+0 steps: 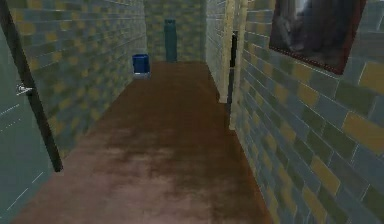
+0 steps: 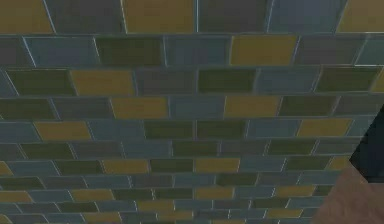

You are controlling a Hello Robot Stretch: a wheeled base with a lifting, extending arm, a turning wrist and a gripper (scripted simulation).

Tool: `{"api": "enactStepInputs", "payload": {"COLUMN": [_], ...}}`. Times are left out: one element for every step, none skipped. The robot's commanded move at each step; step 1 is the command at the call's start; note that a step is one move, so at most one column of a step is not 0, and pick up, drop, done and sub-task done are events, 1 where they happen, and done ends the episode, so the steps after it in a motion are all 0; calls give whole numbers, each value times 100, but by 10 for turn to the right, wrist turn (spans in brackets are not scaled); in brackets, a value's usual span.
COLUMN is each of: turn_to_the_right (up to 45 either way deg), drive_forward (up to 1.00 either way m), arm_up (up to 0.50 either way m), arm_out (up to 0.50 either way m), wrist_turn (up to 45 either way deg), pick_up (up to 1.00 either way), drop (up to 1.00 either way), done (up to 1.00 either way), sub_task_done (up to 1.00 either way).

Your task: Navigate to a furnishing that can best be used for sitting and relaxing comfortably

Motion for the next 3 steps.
{"api": "enactStepInputs", "payload": {"turn_to_the_right": [0,0,0], "drive_forward": [75,100,100], "arm_up": [0,0,0], "arm_out": [0,0,0], "wrist_turn": [0,0,0], "pick_up": [0,0,0], "drop": [0,0,0], "done": [0,0,0], "sub_task_done": [0,0,0]}}
